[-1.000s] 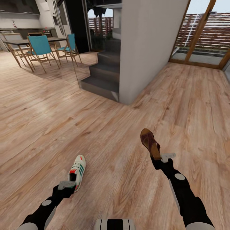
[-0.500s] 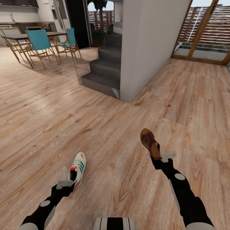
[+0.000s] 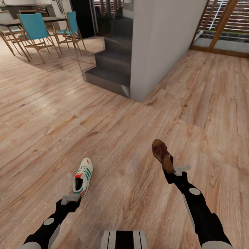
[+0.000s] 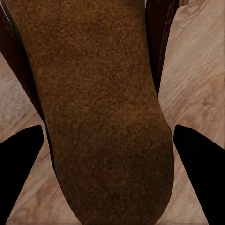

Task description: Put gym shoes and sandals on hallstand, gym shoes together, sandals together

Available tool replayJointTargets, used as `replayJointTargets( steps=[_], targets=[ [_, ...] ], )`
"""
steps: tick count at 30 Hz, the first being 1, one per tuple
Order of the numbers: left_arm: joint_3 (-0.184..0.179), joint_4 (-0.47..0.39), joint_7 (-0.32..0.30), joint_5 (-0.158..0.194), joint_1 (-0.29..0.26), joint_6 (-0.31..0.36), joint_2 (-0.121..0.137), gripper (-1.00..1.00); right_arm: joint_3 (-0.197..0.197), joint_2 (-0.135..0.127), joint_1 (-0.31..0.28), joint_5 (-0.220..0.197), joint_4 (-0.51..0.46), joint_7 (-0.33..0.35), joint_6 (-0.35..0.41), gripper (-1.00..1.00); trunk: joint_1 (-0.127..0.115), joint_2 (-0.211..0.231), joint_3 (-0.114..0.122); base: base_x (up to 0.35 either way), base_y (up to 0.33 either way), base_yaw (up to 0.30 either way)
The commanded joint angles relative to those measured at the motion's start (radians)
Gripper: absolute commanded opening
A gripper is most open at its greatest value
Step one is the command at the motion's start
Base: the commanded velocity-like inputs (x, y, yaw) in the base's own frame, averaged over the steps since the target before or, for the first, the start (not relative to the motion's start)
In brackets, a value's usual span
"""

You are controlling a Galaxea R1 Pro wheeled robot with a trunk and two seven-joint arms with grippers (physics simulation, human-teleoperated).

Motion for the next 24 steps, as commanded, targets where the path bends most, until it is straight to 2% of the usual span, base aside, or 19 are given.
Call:
replayJointTargets(
  steps=[1, 4, 11, 20, 24],
  targets=[
    [0.009, 0.001, -0.006, -0.009, -0.001, -0.007, 0.0, 1.0, -0.002, 0.0, 0.0, 0.01, -0.002, 0.009, 0.004, -1.0, 0.0, -0.001, -0.006, 0.0, 0.0, 0.0],
    [0.009, 0.001, -0.006, -0.009, -0.001, -0.009, 0.0, 1.0, -0.002, 0.0, 0.0, 0.01, -0.002, 0.009, 0.004, -1.0, 0.002, -0.001, -0.022, 0.0, 0.0, 0.0],
    [0.009, 0.002, -0.006, -0.007, 0.002, -0.014, 0.0, 1.0, -0.002, 0.0, 0.0, 0.01, -0.002, 0.009, 0.004, -1.0, 0.002, -0.001, -0.033, 0.0, 0.0, 0.0],
    [0.009, 0.002, -0.006, -0.007, 0.002, -0.015, 0.0, 1.0, -0.002, 0.0, 0.0, 0.01, -0.002, 0.009, 0.004, -1.0, 0.002, -0.001, -0.037, 0.004, 0.0, 0.0],
    [0.009, 0.002, -0.006, -0.007, 0.001, -0.015, 0.0, 1.0, -0.002, 0.0, 0.0, 0.01, -0.002, 0.009, 0.004, -1.0, 0.002, -0.001, -0.037, 0.18, 0.0, 0.0]
  ],
)
